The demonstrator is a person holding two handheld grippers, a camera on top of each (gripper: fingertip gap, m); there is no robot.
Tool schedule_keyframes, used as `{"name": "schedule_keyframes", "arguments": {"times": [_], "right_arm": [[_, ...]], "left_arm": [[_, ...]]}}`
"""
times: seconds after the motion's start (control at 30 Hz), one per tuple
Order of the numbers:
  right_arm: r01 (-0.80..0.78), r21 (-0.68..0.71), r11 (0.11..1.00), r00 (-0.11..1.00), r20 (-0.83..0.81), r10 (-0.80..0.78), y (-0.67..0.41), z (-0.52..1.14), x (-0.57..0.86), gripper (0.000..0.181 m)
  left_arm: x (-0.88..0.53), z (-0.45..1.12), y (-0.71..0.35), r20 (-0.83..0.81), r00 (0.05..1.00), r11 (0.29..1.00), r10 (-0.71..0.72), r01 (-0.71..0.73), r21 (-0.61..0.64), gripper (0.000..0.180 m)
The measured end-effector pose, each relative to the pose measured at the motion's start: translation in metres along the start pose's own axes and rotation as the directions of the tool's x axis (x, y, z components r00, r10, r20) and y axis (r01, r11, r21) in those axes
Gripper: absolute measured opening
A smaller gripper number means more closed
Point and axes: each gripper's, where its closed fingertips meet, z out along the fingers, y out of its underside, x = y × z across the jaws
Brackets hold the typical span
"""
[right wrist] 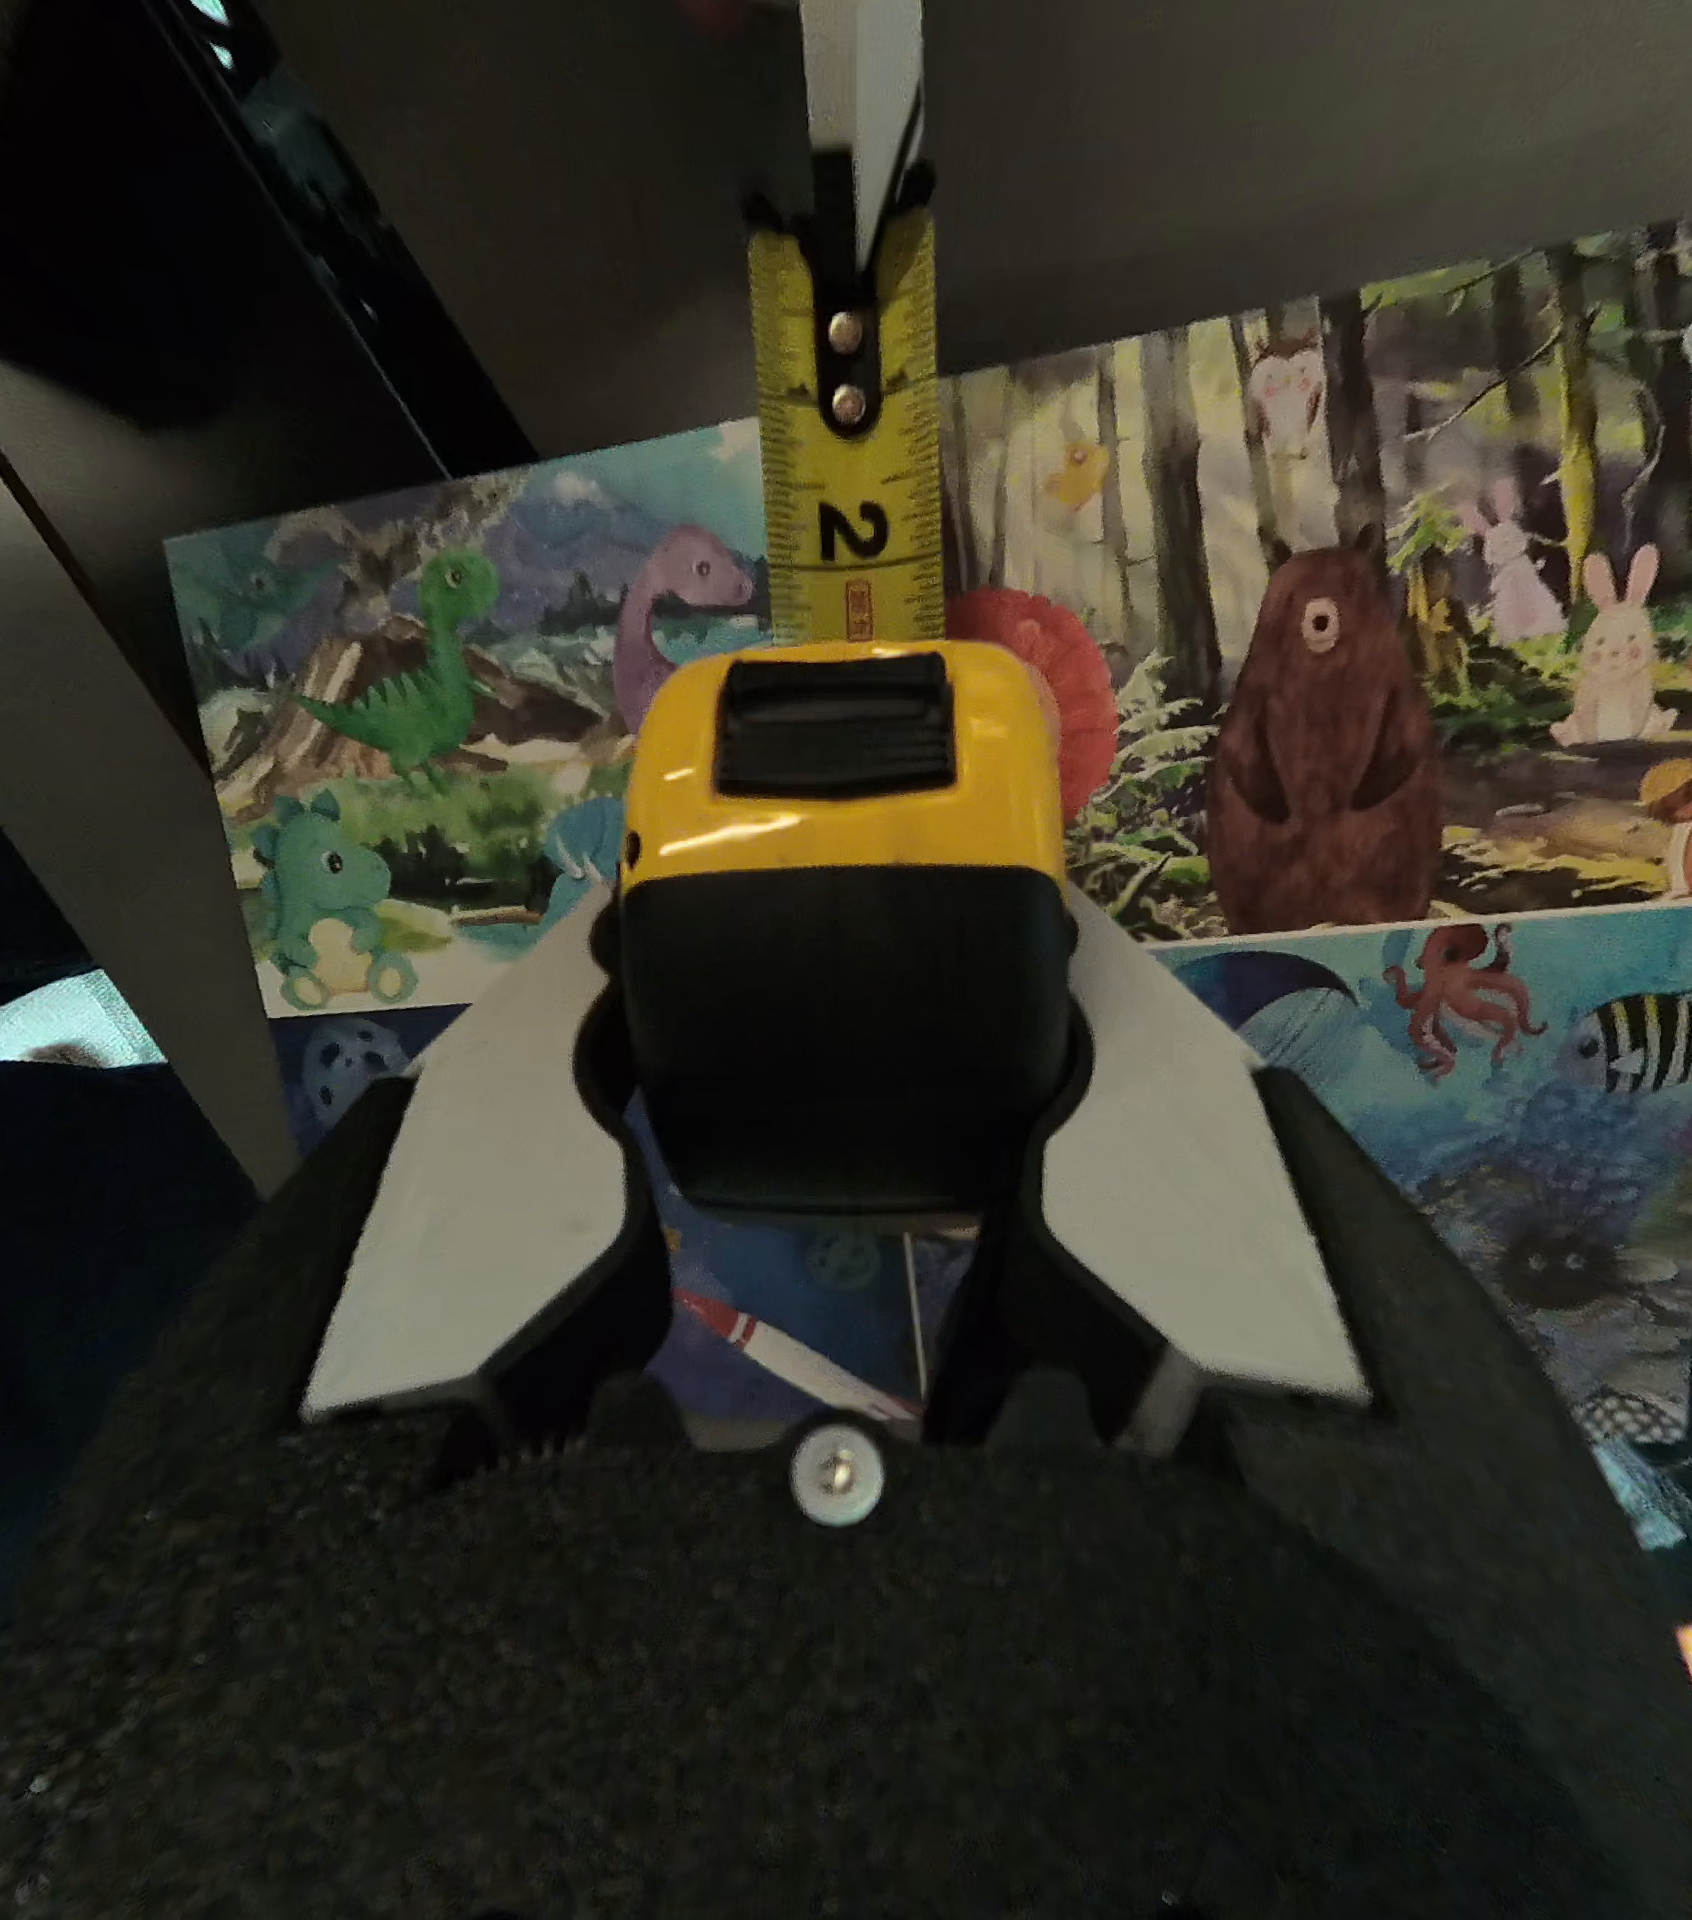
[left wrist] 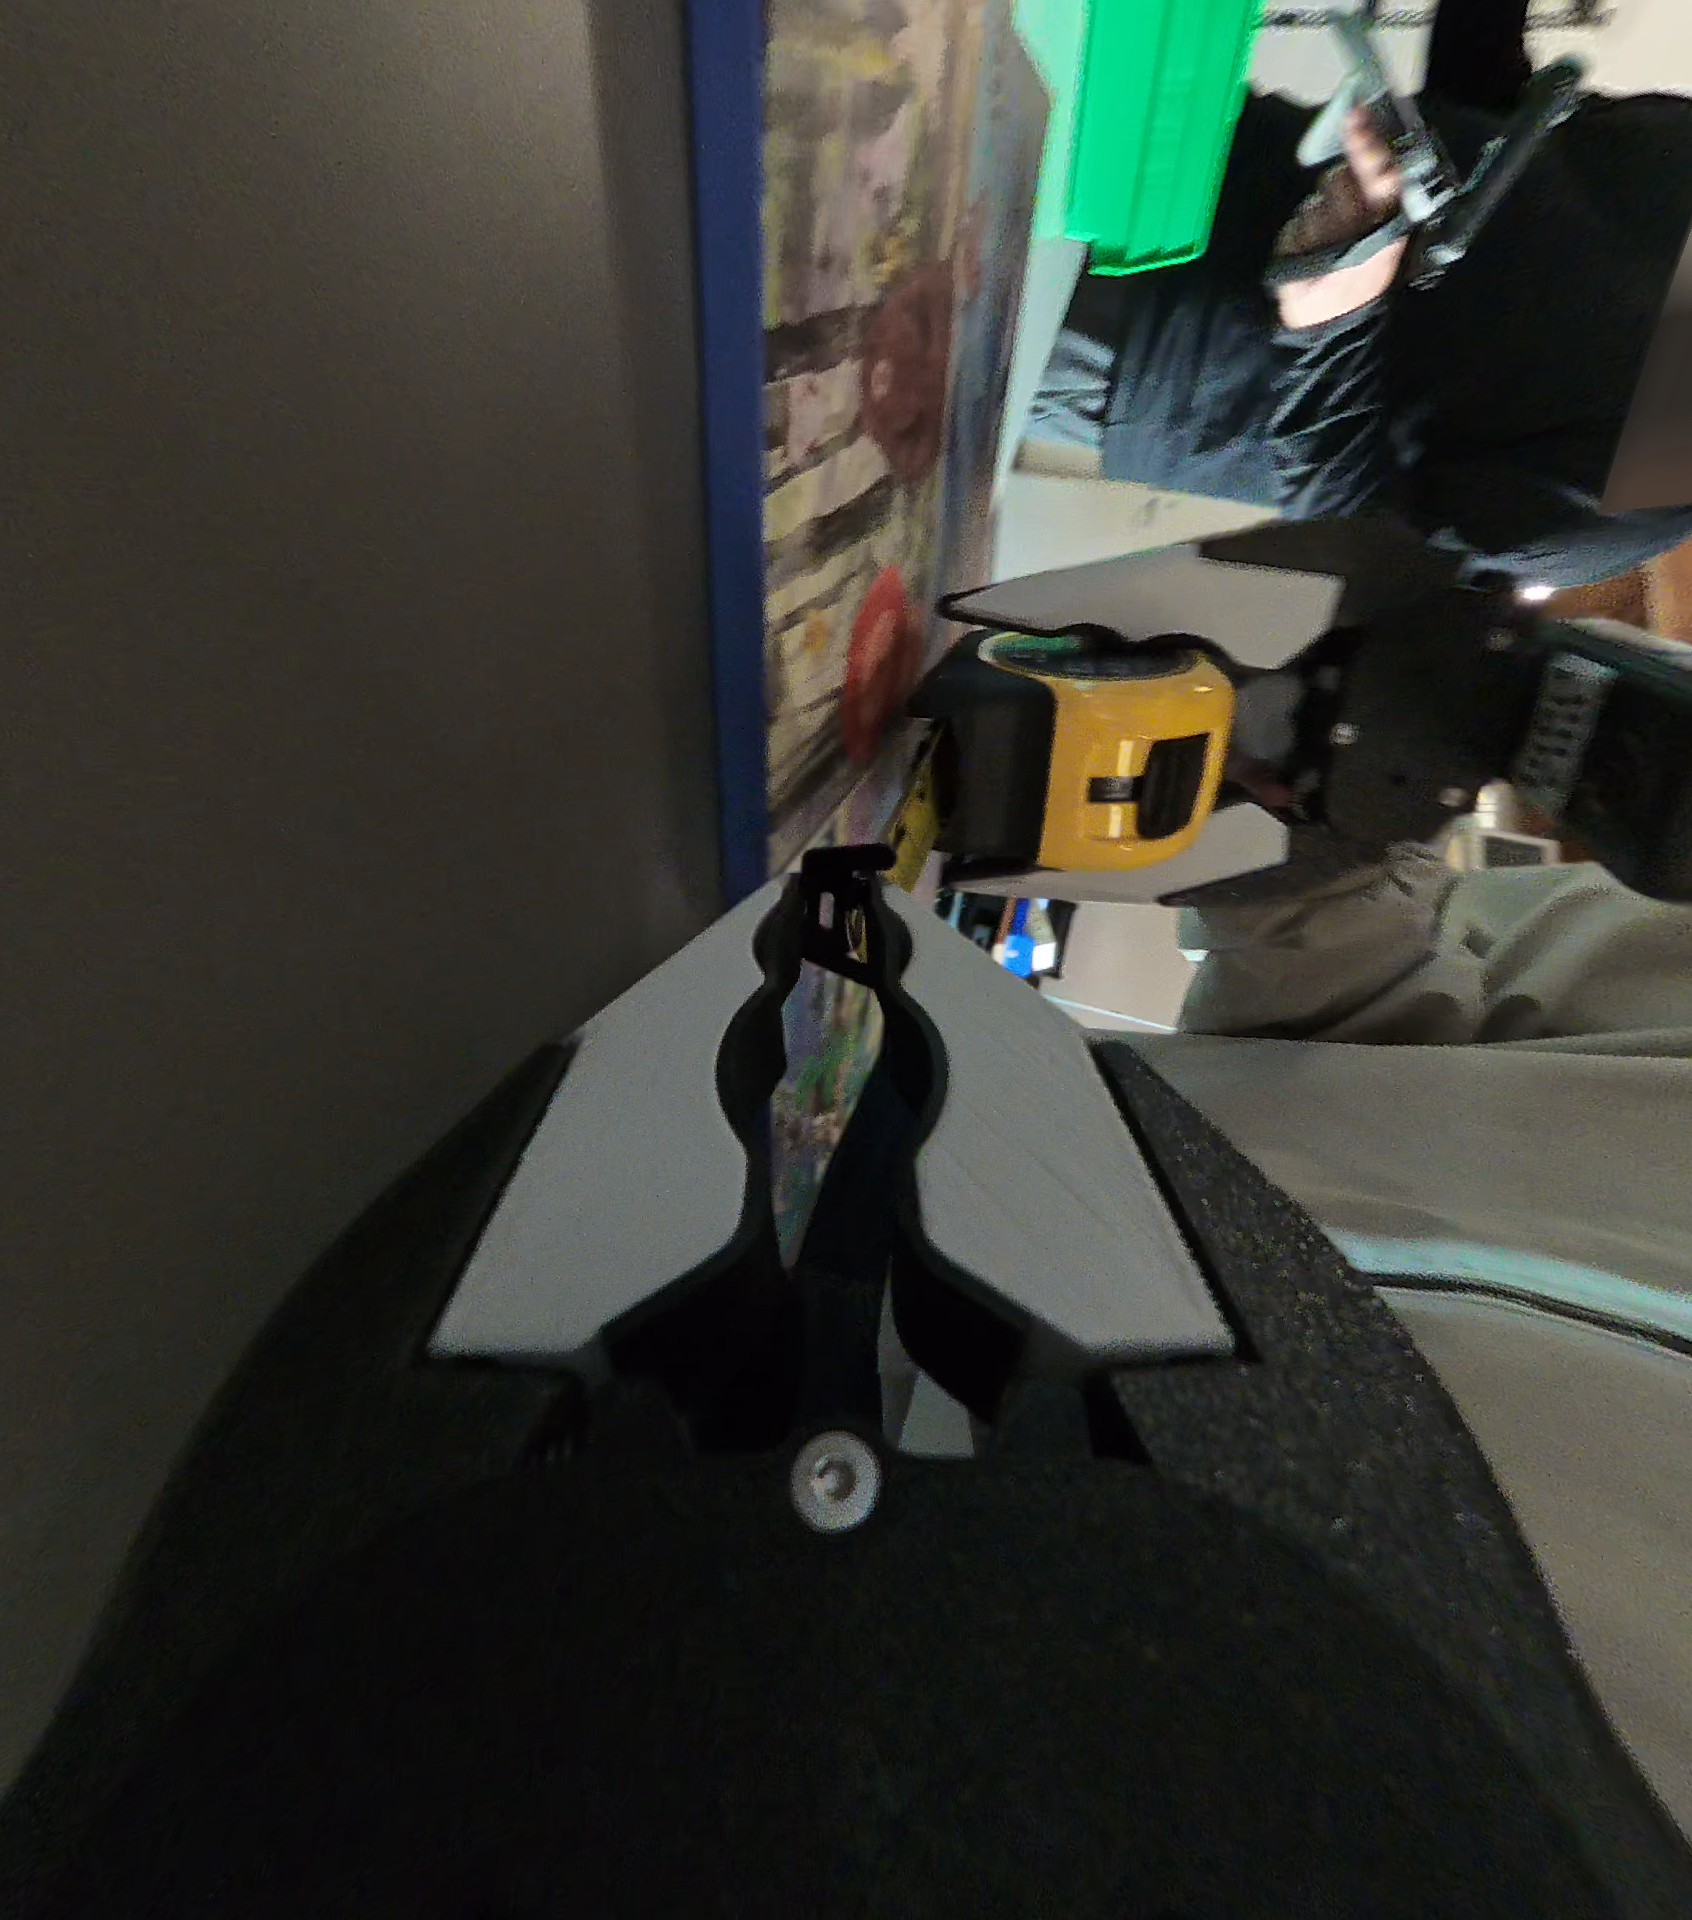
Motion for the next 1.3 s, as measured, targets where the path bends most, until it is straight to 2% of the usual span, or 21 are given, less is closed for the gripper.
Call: {"name": "schedule_keyframes", "arguments": {"times": [0.17, 0.27, 0.57, 0.83, 1.03, 1.3], "right_arm": [[-0.023, -0.071, 0.997, 1.0, -0.017, 0.021, -0.001, 0.008, -0.004, 0.075], [-0.028, -0.068, 0.997, 1.0, -0.011, 0.028, -0.014, 0.01, -0.005, 0.075], [0.033, -0.05, 0.998, 0.999, 0.012, -0.033, -0.015, 0.013, -0.002, 0.075], [0.041, -0.008, 0.999, 0.999, 0.02, -0.041, -0.005, 0.009, 0.002, 0.075], [0.042, 0.005, 0.999, 0.999, 0.033, -0.042, -0.007, 0.007, 0.002, 0.075], [0.076, 0.009, 0.997, 0.997, 0.013, -0.076, -0.006, 0.006, 0.0, 0.075]], "left_arm": [[-0.013, 0.016, 0.002, 0.15, 0.988, 0.999, 0.027, -0.024, -0.026, 0.011], [-0.014, 0.018, 0.003, 0.233, 0.97, 0.998, 0.067, -0.064, -0.018, 0.011], [-0.014, 0.02, 0.003, 0.383, 0.923, 0.996, 0.042, -0.069, 0.058, 0.014], [-0.013, 0.021, 0.005, 0.403, 0.915, 0.994, 0.031, -0.07, 0.083, 0.017], [-0.014, 0.02, 0.005, 0.427, 0.904, 0.996, 0.031, -0.061, 0.058, 0.016], [-0.01, 0.027, 0.004, 0.533, 0.837, 0.992, 0.121, -0.125, -0.028, 0.022]]}}
